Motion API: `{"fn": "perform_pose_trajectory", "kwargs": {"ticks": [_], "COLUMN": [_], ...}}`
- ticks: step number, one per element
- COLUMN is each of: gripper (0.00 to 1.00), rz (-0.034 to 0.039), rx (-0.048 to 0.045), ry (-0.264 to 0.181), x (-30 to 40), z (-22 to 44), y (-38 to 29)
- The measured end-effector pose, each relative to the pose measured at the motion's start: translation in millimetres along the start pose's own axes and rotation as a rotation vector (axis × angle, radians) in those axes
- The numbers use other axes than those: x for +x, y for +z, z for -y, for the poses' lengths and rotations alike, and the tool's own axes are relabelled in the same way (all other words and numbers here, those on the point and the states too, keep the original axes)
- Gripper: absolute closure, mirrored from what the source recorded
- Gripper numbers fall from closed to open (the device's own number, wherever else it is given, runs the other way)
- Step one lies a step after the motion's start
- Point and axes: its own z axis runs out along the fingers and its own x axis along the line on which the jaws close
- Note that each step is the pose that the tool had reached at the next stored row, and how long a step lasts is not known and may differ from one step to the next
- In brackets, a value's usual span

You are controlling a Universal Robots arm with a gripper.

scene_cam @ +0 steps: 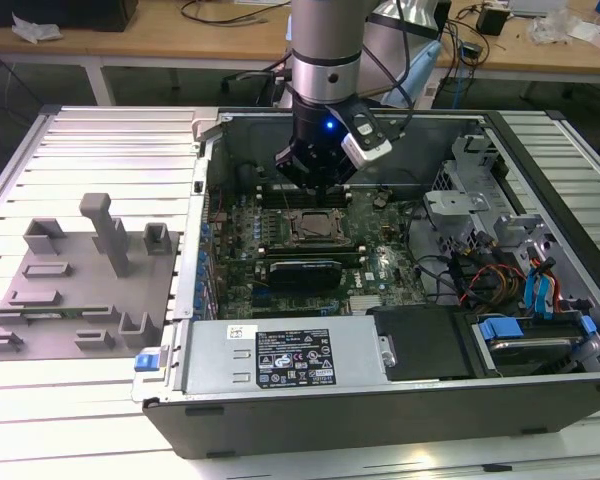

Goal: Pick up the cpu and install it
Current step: 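Install the first cpu locking lever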

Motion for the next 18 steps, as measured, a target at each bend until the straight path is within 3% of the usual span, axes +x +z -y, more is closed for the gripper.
{"fn": "perform_pose_trajectory", "kwargs": {"ticks": [4, 7, 10, 14, 18], "gripper": [0.89, 0.89, 0.89, 0.89, 0.89], "rz": [0.0004, 0.0072, 0.0208, 0.0285, 0.0312], "rx": [0.0002, 0.0008, 0.0056, 0.0069, 0.007], "ry": [0.0, 0.0, 0.0, 0.001, 0.001], "x": [0.9, 4.4, 20.7, 43.5, 51.6], "z": [-0.1, -0.3, -3.0, -5.0, -5.6], "y": [-0.4, -0.5, -1.0, -1.3, -1.6]}}
